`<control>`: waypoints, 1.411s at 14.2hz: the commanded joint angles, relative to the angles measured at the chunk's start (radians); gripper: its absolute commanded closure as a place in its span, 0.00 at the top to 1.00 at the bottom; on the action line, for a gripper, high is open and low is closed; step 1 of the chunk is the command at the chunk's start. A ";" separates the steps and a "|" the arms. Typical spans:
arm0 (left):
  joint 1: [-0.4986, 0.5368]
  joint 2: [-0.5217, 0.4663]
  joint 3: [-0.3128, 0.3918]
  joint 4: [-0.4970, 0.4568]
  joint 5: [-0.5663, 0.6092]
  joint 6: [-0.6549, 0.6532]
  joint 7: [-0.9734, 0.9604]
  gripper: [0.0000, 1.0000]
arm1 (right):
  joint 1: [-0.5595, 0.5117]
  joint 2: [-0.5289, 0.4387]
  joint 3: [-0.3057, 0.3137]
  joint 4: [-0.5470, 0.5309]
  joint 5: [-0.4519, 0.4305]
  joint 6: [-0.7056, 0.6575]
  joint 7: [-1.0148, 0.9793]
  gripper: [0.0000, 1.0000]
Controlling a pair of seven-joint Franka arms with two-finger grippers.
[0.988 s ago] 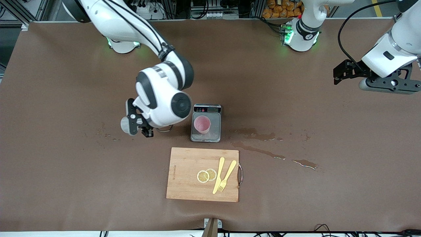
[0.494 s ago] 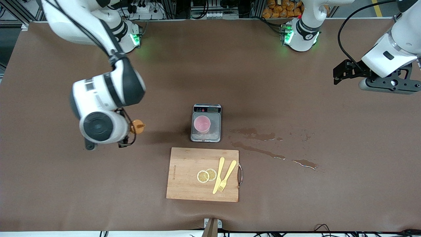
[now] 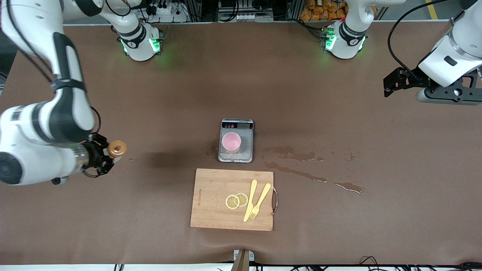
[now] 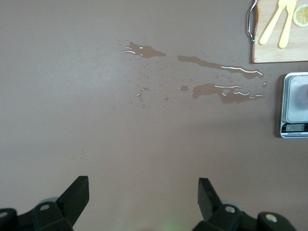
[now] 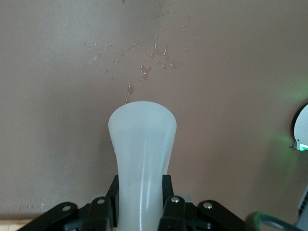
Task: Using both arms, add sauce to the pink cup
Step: 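Carry the bottle back and set it upright with the right gripper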
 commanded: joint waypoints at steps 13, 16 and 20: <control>0.006 -0.006 -0.001 0.019 0.004 -0.012 -0.021 1.00 | -0.364 0.000 0.016 -0.408 0.285 0.238 -0.597 0.00; 0.008 -0.010 0.002 0.019 0.006 -0.012 -0.007 1.00 | -0.381 0.023 0.014 -0.442 0.305 0.285 -0.678 0.00; 0.008 -0.010 0.001 0.019 0.006 -0.014 -0.005 1.00 | -0.389 0.033 0.014 -0.457 0.305 0.307 -0.703 0.15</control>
